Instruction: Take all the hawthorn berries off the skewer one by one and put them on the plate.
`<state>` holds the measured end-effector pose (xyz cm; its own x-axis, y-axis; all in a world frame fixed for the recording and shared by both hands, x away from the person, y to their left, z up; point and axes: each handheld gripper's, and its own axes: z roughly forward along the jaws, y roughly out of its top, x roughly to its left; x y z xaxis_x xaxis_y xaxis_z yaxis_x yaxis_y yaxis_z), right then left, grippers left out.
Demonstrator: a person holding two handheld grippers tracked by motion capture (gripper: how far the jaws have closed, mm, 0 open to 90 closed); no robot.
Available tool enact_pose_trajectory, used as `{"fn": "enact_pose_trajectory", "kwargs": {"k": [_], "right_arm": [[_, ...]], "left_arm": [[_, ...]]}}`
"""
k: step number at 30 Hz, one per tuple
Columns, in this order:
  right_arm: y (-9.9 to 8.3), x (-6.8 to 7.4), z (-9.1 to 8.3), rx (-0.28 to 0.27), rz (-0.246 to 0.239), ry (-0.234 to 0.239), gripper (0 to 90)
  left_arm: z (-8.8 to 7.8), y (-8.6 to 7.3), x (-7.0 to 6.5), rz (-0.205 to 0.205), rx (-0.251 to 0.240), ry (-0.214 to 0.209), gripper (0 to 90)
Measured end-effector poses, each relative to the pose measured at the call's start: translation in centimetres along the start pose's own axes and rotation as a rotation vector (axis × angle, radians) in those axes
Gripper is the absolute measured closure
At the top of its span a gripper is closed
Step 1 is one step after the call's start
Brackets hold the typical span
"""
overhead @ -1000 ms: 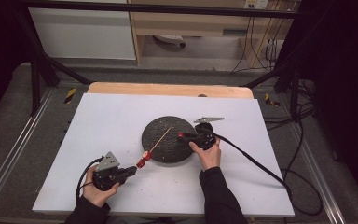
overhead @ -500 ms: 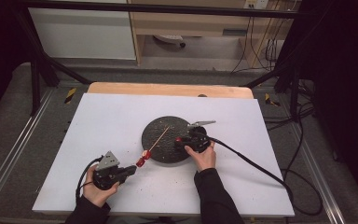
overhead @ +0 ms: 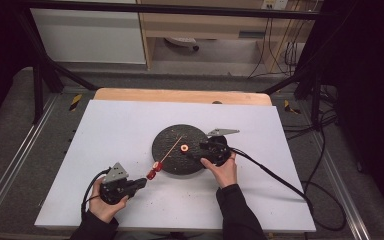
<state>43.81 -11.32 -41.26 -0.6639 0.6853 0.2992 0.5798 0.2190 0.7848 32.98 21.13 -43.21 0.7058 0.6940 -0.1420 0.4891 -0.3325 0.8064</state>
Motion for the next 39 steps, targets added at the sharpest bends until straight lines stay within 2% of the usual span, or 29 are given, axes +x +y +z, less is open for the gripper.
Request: {"fn": "enact_pose_trajectory", "kwargs": {"k": [6,14,21,24,26,39], "right_arm": [[-0.7,1.3,-0.9,0.007,-0.003,0.048,11.9],[-1.8,2.7,-0.8,0.012,0.018,0.138,11.1],[-2.2,3.4,-1.2,0.003,0.035,0.170,17.9],[-2.2,3.5,-1.4,-0.016,0.048,0.178,23.1],[-2.1,3.5,-1.5,-0.026,0.062,0.183,28.2],[-2.4,3.5,-0.7,0.000,0.129,0.254,51.3]], "left_arm": [[0.1,0.1,-0.5,0.009,0.002,0.005,88.2],[0.9,0.8,-2.0,0.030,0.004,-0.013,88.1],[2.0,2.3,-4.2,0.068,0.005,-0.004,88.2],[2.4,2.8,-4.9,0.086,0.008,0.011,88.2],[2.6,3.1,-5.4,0.088,0.005,0.005,88.2],[3.1,2.8,-5.7,0.091,0.003,-0.011,88.2]]}}
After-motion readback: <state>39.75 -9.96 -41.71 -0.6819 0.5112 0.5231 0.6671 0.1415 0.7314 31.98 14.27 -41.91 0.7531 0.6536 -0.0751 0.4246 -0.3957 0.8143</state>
